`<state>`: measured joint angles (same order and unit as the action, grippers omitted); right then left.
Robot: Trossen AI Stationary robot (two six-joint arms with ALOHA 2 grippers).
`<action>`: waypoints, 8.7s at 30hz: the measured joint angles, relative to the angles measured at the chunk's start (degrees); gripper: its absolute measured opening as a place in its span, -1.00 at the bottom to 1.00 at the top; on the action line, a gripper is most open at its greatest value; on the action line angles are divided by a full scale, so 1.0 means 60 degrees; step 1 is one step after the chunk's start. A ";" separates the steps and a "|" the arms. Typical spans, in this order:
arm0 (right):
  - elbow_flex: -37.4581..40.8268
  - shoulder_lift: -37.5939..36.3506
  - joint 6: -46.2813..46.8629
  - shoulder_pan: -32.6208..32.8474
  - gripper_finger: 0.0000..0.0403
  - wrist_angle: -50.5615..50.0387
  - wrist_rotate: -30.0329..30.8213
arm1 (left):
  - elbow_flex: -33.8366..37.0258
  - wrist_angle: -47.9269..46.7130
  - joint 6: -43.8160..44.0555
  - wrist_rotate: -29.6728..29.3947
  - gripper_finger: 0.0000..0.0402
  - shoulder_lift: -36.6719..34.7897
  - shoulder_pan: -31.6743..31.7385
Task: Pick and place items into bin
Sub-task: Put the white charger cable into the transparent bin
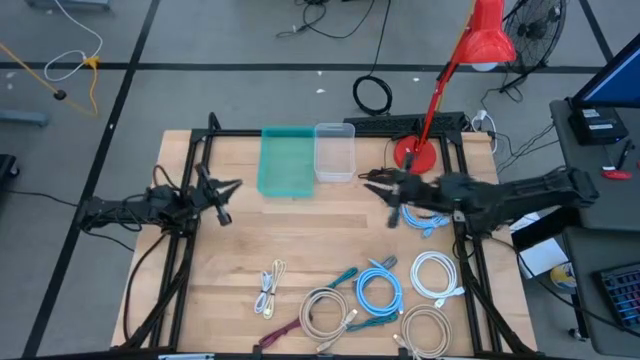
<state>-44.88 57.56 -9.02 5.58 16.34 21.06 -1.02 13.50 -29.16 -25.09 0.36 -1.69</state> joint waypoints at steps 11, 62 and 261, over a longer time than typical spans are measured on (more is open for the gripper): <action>-0.1130 0.1161 0.0234 0.0337 -0.21 -0.1056 -0.0051 | 0.0004 0.1389 0.1157 0.1414 -0.84 0.0000 0.0001; -0.1134 -0.0354 0.0458 0.0684 -0.23 -0.3476 0.1110 | -1.0972 -0.8851 1.8370 0.4573 -0.43 1.6328 -0.5601; -0.0733 0.2573 0.3242 -0.0733 0.32 0.1542 -0.4030 | -1.1559 -0.2658 0.3739 -0.2708 -0.89 1.4305 -0.2137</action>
<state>-49.28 73.00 10.43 1.19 25.59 -3.12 -70.37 -2.44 -6.72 -41.34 86.19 -14.52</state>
